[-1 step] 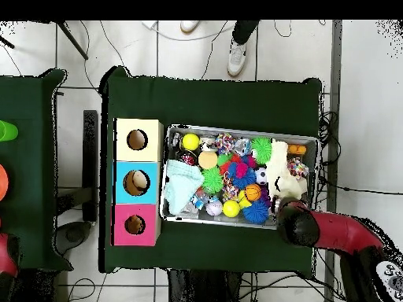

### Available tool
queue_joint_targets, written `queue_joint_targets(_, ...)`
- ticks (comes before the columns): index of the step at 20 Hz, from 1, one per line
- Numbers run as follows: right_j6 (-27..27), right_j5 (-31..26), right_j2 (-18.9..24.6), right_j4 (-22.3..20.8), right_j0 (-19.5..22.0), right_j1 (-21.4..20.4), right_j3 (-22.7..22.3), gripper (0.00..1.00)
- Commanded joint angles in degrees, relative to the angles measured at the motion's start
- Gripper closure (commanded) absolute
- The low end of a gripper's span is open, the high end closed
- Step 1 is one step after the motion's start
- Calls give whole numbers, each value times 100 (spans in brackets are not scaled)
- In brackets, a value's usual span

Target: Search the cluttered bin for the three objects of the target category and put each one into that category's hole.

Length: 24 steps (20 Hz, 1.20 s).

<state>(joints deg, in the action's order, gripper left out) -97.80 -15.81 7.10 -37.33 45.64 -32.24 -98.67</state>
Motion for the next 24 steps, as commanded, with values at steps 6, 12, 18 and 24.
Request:
queue_joint_targets(6,100,-173,175,-282,493,439,-552,0)
queue_joint_targets(12,102,40,153,-430,521,616,-444,0)
queue_joint_targets(18,69,170,104,-498,490,679,-413,0)
queue_joint_targets(24,7,587,58,-674,527,1001,-253,0)
